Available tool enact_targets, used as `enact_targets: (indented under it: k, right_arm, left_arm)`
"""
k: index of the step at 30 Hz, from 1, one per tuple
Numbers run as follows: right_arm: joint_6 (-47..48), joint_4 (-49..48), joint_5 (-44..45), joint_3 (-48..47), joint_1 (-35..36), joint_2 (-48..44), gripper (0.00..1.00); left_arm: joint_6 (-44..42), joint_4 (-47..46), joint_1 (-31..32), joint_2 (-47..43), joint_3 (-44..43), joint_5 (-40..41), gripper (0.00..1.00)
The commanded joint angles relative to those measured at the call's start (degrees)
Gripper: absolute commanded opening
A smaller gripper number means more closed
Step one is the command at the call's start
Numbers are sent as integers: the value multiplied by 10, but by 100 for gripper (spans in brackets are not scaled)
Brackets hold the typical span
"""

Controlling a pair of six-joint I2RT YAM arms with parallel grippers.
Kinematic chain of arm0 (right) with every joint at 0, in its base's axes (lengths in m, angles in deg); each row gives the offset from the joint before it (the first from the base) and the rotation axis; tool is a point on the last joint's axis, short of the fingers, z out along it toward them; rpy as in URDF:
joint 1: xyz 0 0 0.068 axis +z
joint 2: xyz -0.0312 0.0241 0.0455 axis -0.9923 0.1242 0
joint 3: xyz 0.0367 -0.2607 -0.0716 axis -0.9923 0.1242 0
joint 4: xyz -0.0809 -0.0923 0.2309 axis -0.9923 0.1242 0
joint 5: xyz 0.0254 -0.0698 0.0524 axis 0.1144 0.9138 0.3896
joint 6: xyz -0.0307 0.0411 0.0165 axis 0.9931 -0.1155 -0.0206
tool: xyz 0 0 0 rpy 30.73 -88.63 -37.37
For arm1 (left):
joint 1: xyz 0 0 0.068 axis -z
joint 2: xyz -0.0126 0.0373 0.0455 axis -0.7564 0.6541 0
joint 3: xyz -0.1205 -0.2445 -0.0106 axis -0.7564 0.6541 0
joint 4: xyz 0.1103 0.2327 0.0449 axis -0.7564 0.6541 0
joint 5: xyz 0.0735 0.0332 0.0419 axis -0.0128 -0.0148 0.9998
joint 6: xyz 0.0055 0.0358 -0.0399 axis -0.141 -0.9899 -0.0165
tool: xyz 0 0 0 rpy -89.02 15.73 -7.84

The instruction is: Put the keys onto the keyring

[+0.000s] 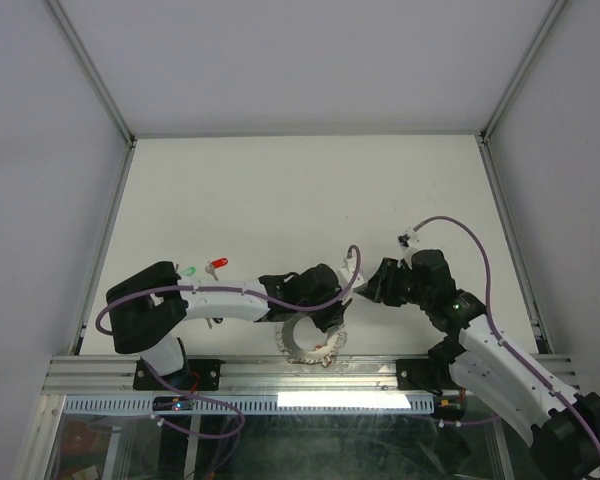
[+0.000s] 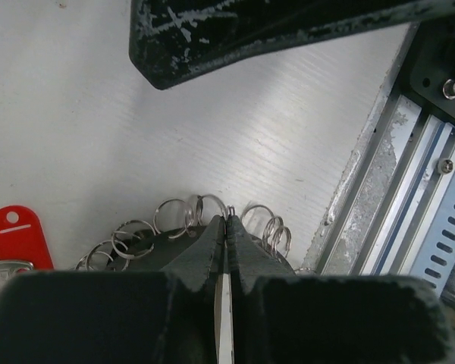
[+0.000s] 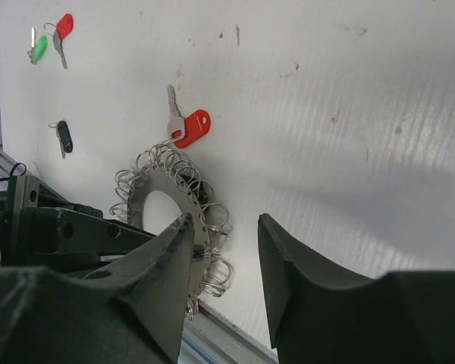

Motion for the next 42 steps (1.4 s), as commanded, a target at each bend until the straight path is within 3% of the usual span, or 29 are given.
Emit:
enact_targets:
  k: [1, 8, 14, 23, 31, 36, 39, 40, 42]
  right_arm:
    - [5, -57, -16, 8, -1, -25, 43]
    - [3, -78, -29, 13, 2, -30, 44]
    - [9, -178, -74, 58, 23, -47, 46]
    - [142, -368, -136, 153, 76, -144, 40]
    - [229, -400, -191, 163, 120, -91, 36]
    - [243, -388, -124, 144, 145, -61, 36]
    - [158, -331, 5, 125, 145, -74, 37]
    - [158, -300, 5, 115, 145, -78, 37]
    - [89, -237, 107, 96, 145, -85, 38]
  left_arm:
    - [-26, -32, 8, -52, 15, 0, 0]
    - [-37, -47, 8, -86, 40, -2, 0]
    - [-43, -53, 8, -115, 61, 4, 0]
    - [-43, -45, 8, -175, 91, 15, 0]
    - [-53, -20, 8, -203, 97, 22, 0]
    - [-53, -12, 8, -196, 95, 28, 0]
    - [-46, -12, 8, -191, 94, 29, 0]
    - [-43, -12, 8, -190, 94, 29, 0]
    - [-40, -14, 8, -186, 93, 28, 9]
